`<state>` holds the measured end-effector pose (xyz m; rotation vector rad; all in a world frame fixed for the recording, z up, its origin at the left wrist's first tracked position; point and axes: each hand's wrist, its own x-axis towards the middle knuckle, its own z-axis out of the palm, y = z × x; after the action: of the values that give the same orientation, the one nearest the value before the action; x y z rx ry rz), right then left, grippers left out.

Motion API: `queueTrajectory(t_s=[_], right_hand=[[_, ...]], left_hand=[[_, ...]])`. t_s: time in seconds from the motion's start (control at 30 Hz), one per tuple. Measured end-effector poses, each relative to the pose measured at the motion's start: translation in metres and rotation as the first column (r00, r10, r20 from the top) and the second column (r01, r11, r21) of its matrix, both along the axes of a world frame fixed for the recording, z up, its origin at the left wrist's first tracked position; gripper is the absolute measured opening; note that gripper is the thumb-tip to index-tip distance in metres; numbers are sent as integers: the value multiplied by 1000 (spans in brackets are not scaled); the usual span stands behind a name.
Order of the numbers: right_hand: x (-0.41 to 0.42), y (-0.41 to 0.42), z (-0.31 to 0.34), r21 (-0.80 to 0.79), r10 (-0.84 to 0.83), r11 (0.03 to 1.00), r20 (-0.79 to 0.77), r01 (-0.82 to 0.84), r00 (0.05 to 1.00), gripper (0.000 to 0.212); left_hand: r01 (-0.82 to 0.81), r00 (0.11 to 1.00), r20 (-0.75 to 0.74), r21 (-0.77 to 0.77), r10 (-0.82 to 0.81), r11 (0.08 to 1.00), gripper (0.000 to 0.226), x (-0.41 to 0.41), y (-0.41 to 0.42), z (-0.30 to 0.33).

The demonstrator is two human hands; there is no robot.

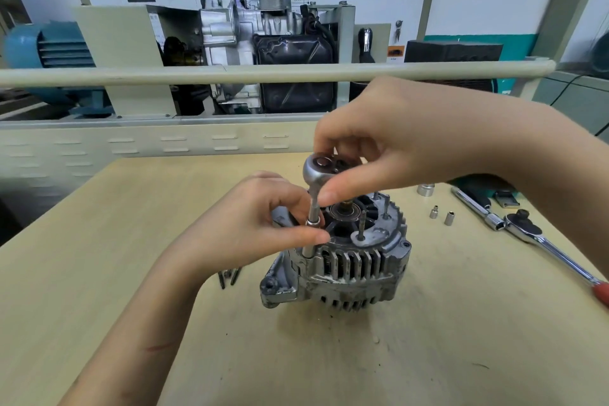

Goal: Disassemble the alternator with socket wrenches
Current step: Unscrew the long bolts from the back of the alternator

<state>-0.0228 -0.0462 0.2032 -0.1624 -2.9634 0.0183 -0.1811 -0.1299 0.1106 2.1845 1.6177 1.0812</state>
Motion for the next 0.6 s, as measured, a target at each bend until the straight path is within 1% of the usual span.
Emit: queueTrajectory(t_s=[0.03,0.07,0.17,0.23,0.27,0.33,0.37,0.43,0.5,0.6], right_hand=[[1,0,-1,23,5,1000,6,-5,1000,54],[1,0,-1,37,2,999,10,-2,1000,49],[1,2,0,25,-10,1000,34,9,999,38],[0,4,1,21,-15,1000,53,14,998,35],[0,5,1,17,-13,1000,55,12,998,35],[0,5,1,15,-2,1000,49,1,999,35],[0,5,1,21,4,1000,44,-4,999,36],[-2,5,1,41,-4,999,32,3,999,41],[-3,6,0,69,-36,997,27,34,999,47],[-1,6,-1,76,-42,996,20,40,999,48]], left_hand=[[15,1000,15,-12,-14,1000,42,0,0,0],[24,999,42,-28,-23,999,38,0,1,1],[66,989,140,-97,-52,993,5,-2,3,1],[104,981,177,-123,-81,987,2,-7,3,0],[107,979,186,-120,-84,987,8,-9,3,0],[120,974,207,-116,-94,986,6,-10,3,0],[123,973,208,-106,-99,987,9,-10,3,0],[103,980,181,-81,-87,991,19,-10,4,-2],[63,988,145,-55,-55,996,18,-9,6,-3],[50,988,146,-56,-41,997,20,-8,7,-3]])
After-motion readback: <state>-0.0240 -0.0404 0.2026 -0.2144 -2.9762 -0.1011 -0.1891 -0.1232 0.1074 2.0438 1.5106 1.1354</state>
